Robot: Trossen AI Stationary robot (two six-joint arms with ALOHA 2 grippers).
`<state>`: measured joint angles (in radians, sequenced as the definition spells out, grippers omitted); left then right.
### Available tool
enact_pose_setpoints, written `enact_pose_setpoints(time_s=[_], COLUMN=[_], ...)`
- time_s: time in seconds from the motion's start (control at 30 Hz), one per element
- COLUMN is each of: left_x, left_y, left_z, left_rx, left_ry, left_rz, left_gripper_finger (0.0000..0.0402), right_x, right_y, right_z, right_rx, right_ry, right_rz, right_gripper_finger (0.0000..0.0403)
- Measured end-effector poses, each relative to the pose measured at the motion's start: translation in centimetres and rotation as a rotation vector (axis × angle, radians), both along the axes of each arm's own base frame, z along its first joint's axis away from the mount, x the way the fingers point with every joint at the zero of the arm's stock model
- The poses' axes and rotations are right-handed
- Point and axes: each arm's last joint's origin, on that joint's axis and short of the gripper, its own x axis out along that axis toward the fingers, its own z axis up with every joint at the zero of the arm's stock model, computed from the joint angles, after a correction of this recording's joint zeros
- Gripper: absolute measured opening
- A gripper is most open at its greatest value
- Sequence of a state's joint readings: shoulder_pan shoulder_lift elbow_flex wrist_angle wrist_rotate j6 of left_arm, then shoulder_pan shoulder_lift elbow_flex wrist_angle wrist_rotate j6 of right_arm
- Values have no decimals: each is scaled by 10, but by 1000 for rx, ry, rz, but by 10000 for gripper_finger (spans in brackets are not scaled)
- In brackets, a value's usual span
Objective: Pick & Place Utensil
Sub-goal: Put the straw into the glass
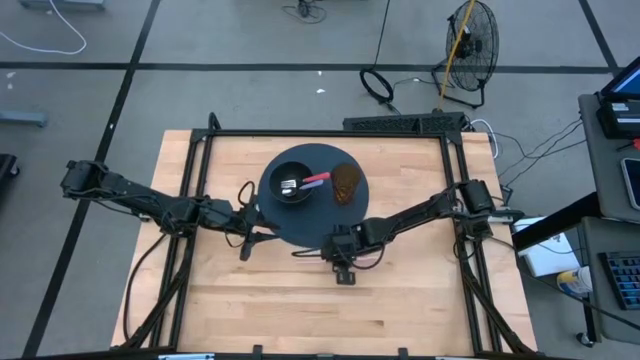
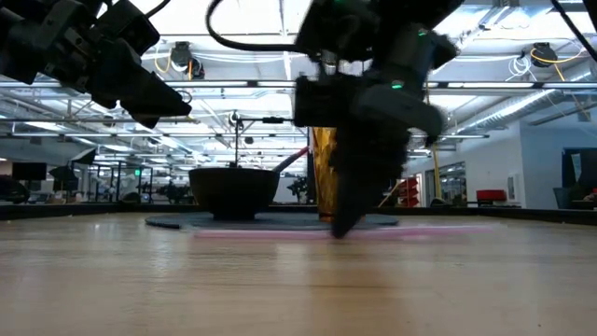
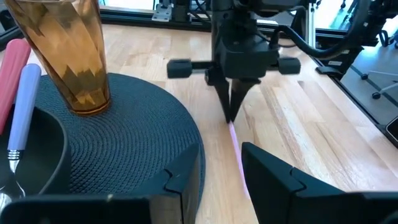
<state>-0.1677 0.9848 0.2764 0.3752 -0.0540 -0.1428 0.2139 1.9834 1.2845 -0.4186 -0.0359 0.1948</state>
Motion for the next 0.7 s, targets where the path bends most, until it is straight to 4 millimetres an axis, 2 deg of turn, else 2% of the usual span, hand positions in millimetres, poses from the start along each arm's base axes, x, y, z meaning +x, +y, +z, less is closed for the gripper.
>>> enact_pose_setpoints(time_s=[0.4,0.53,0.7], left_x=[1,1,1], left_y=[0,0,0], left_z=[3,5,4], left_rx=[1,6,0], left_ry=[-29,-50,-48], left_rz=[-1,-3,-2], left_gripper_finger=[122,122,122], right_x=[-45,-46,-47], right_y=[6,8,9], right_z=[18,20,13], right_rx=[-35,-33,28], right_ry=[336,322,298], right_rz=[-47,-50,-33], right_gripper_finger=[7,8,13])
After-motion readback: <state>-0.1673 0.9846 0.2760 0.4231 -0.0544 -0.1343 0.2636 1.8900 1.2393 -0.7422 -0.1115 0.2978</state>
